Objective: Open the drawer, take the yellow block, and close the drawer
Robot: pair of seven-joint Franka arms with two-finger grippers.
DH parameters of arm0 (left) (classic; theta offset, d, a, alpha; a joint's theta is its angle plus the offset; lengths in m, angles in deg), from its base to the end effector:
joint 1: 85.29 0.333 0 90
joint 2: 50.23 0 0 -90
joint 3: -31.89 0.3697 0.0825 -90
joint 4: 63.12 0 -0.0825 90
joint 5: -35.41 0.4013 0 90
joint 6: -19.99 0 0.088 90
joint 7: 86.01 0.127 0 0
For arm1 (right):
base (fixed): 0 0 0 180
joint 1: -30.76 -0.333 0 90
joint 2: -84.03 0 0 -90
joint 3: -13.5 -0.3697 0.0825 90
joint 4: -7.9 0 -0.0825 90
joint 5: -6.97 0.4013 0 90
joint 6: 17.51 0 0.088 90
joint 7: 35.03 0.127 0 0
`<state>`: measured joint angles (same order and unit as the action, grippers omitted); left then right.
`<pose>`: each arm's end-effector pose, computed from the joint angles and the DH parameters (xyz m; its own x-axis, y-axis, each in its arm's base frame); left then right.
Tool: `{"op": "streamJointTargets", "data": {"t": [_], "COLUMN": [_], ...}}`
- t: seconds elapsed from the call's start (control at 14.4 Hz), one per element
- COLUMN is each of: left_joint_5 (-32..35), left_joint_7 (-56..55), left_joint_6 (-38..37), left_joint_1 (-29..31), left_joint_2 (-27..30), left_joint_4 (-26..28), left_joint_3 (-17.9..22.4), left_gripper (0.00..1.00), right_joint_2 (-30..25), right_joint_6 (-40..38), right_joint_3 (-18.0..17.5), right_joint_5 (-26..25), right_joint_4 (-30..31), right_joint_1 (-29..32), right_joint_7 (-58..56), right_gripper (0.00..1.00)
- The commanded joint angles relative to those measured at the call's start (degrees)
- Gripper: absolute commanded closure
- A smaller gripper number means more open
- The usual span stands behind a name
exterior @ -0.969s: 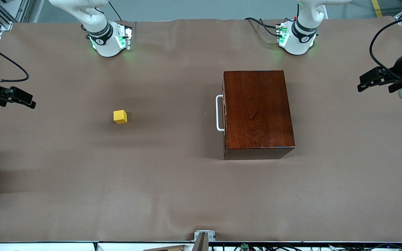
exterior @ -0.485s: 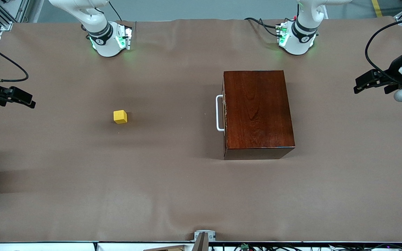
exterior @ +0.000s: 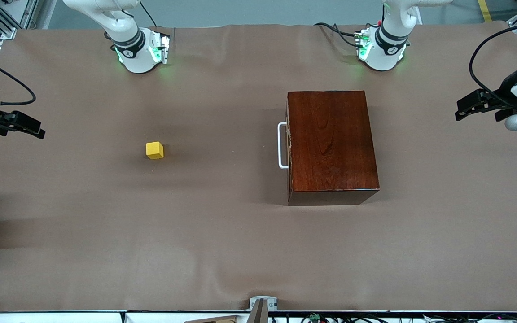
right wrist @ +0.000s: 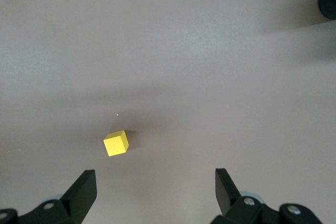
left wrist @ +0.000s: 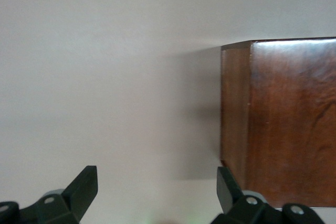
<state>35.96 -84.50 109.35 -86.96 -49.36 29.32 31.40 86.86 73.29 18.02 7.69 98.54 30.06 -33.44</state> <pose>0.5630 -0.0200 0.6451 0.9972 -0.0639 -0.0388 -0.0643 -0.9979 -0.0087 0.5870 -0.0364 0.6254 0.9944 -0.0945 -0.0467 -0.0949 -0.9955 -0.0074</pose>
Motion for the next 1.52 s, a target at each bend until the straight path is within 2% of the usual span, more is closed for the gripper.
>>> {"op": "streamJointTargets", "data": {"t": [0.0, 0.42, 0.69, 1.45], "left_joint_5": [1.9, -0.1, 0.2, 0.2], "left_joint_7": [3.2, -0.4, -0.3, 0.5], "left_joint_6": [1.2, 2.5, 2.2, 1.9], "left_joint_1": [0.4, 0.3, 0.3, 0.9], "left_joint_2": [0.6, 0.0, 0.4, 0.5], "left_joint_4": [0.2, 0.0, 0.0, 0.3], "left_joint_3": [-0.9, -1.6, -3.6, -3.6], "left_gripper": [0.0, 0.0, 0.0, 0.0], "right_joint_2": [-1.1, -1.2, -1.2, -1.2], "right_joint_6": [-0.7, -0.8, -0.8, -1.1], "right_joint_3": [-0.1, -0.1, -0.2, -0.2], "right_joint_5": [0.6, 0.6, 0.6, 0.6], "right_joint_4": [0.1, 0.1, 0.1, 0.2], "right_joint_1": [0.3, 0.3, 0.3, 0.3], "right_joint_7": [0.3, 0.3, 0.3, 0.3], "right_gripper": [0.0, 0.0, 0.0, 0.0]}}
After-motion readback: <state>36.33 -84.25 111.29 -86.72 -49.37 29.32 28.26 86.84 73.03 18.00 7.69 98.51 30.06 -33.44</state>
